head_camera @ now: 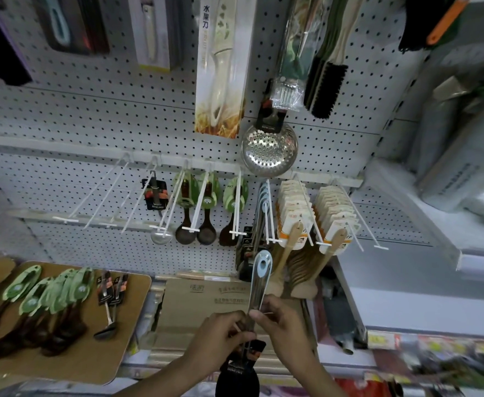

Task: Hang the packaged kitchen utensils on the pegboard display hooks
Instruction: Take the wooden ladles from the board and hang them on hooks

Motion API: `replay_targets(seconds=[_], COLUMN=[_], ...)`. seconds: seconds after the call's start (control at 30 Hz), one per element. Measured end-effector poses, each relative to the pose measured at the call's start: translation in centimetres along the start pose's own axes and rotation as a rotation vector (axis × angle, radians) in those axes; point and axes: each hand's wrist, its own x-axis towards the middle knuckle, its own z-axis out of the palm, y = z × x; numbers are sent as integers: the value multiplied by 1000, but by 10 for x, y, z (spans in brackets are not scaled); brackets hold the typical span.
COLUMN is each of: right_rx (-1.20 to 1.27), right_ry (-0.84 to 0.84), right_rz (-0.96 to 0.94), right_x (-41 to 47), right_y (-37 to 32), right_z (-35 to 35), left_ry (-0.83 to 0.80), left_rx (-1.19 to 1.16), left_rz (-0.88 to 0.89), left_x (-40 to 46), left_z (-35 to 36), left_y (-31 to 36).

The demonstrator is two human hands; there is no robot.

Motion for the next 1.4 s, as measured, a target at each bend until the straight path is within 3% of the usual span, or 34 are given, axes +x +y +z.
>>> replay_targets(seconds=[0.17, 0.5, 1.4], right_rx=[50, 78, 60], right_ry=[-5, 0, 12], right_rz=[49, 81, 119], right_x=[-2, 20, 54], right_y=[8, 17, 33], right_z=[6, 4, -5], left_ry=[-66, -190, -183], left_rx=[-52, 242, 393], left_rz=[-55, -142, -271], left_x=[-5, 2, 47], left_z=[-4, -2, 14], left_y=[-16, -54, -62])
